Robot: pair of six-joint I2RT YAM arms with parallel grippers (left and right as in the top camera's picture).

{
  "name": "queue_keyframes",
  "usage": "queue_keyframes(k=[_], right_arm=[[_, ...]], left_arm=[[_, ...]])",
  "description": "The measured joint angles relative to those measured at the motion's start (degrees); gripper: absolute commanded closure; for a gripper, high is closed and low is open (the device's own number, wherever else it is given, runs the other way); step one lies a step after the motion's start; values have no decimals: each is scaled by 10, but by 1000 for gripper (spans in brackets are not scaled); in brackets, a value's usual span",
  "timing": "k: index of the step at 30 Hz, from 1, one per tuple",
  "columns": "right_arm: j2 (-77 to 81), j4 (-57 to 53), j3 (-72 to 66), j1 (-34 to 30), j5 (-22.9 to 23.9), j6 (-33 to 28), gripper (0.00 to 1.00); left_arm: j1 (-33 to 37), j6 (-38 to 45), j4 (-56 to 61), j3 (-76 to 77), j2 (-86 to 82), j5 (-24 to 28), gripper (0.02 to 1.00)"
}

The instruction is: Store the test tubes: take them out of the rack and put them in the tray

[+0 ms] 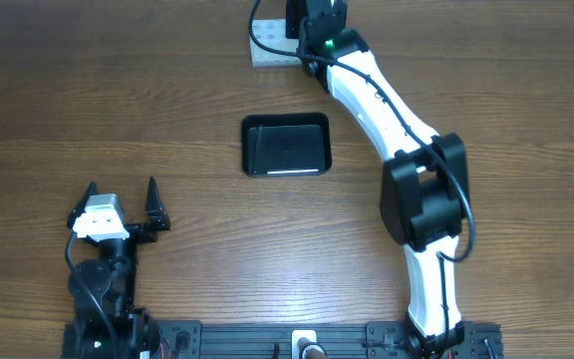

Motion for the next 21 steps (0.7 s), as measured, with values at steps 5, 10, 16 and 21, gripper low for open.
queue_keyframes(k=[5, 10, 16, 21], right_arm=[[-56, -44, 8, 5, -10, 0, 958], [-104, -118, 10, 6, -13, 0, 972], [-141, -242, 12, 6, -36, 19, 982], [-152, -342, 12, 7, -82, 58, 989]], left_arm=[[0, 0, 0, 0, 0, 0, 20], [0, 0, 0, 0, 0, 0, 20], [0, 0, 0, 0, 0, 0, 20], [0, 0, 0, 0, 0, 0, 20]])
